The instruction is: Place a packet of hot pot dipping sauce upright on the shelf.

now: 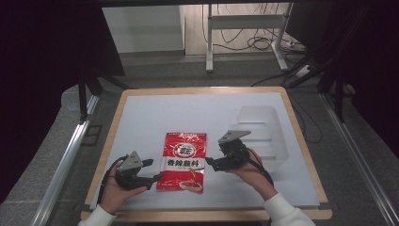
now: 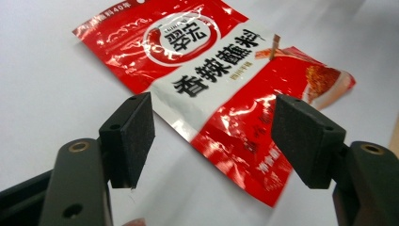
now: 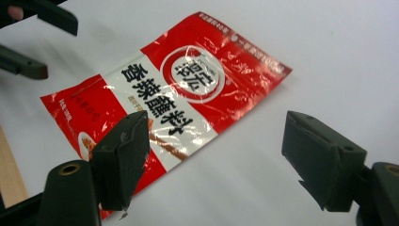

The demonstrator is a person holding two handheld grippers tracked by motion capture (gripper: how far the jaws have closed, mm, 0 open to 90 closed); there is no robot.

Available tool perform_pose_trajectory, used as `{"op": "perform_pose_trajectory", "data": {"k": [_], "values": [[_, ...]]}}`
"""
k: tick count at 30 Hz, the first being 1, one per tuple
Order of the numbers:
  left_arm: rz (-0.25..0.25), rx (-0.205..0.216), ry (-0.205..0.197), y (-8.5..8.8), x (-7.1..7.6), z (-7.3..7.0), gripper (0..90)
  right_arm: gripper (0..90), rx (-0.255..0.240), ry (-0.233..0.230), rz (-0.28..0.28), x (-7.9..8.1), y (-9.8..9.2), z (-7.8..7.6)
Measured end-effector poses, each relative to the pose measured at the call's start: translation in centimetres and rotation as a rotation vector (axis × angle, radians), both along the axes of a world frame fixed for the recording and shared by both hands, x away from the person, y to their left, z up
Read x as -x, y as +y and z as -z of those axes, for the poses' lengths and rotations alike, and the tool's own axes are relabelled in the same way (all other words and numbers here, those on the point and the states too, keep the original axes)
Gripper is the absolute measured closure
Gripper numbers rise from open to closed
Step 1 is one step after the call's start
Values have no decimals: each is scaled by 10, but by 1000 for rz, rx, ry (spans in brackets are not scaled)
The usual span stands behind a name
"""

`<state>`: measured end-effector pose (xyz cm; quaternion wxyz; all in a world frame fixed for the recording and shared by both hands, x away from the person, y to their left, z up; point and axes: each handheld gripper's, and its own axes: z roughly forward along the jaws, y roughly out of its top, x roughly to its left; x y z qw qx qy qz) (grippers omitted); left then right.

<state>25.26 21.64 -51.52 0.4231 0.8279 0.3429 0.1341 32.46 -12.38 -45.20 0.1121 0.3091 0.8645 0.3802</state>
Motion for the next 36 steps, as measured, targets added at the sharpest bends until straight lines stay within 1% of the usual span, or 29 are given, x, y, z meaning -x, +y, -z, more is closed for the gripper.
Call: {"op": "perform_pose_trajectory", "data": {"k": [3, 5, 6, 7, 8, 9, 10, 13, 14, 15, 16, 18, 19, 20, 22, 23, 27, 28, 29, 30, 31, 32, 33, 34, 35, 36], "values": [[0, -4, 1, -1, 4, 1, 303, 242, -2, -6, -15, -1, 4, -4], [2, -7, 2, -2, 6, 1, 303, 246, 14, -10, -27, -3, 9, -6], [2, -10, 2, -3, 4, 2, 303, 256, 32, -12, -34, -9, 11, -6], [-1, -9, 7, -4, 3, 2, 303, 264, 30, -6, -32, -13, 12, -6], [-1, -9, 7, -4, 3, 2, 302, 264, 30, -6, -32, -13, 12, -6], [-3, -10, 7, -4, 2, 3, 302, 268, 31, 2, -28, -17, 12, -6], [2, -11, 14, -5, 0, 5, 302, 275, 35, 15, -26, -27, 15, -5], [5, -20, 24, -5, -1, 7, 301, 271, 31, 24, -39, -40, 20, -7], [5, -21, 26, -5, -1, 8, 301, 271, 34, 28, -41, -44, 22, -8], [5, -21, 26, -5, -1, 8, 301, 271, 34, 28, -41, -44, 22, -8], [3, -19, 28, -4, -1, 9, 302, 272, 44, 35, -54, -52, 28, -8], [0, -14, 24, -4, 0, 8, 301, 272, 61, 57, -60, -59, 34, -7], [0, -14, 24, -4, 0, 8, 301, 272, 61, 57, -60, -59, 34, -7], [2, -15, 22, -3, 1, 8, 301, 276, 77, 70, -62, -67, 39, -5], [10, -28, 21, -3, 1, 7, 301, 277, 89, 88, -54, -73, 44, -4], [10, -26, 22, -4, 1, 8, 301, 281, 91, 96, -53, -76, 45, -3], [14, -29, 25, -5, 1, 8, 300, 290, 95, 107, -51, -82, 50, -3], [14, -29, 25, -5, 1, 8, 300, 299, 100, 116, -50, -87, 53, -2], [7, -17, 25, -5, 1, 9, 300, 309, 111, 122, -51, -89, 54, -1], [6, -16, 26, -5, 1, 8, 300, 314, 121, 129, -47, -92, 56, 1], [6, -16, 26, -5, 1, 8, 300, 314, 121, 129, -47, -92, 56, 1], [5, -15, 26, -5, 1, 9, 300, 311, 148, 142, -40, -100, 59, 5], [5, -15, 26, -5, 1, 9, 300, 311, 148, 142, -40, -100, 59, 5], [3, -16, 26, -5, 0, 9, 300, 311, 164, 159, -28, -111, 60, 11], [3, -16, 27, -5, 0, 9, 300, 311, 164, 159, -28, -111, 60, 11], [5, -18, 29, -4, 0, 9, 300, 313, 168, 191, -8, -122, 61, 17]]}}
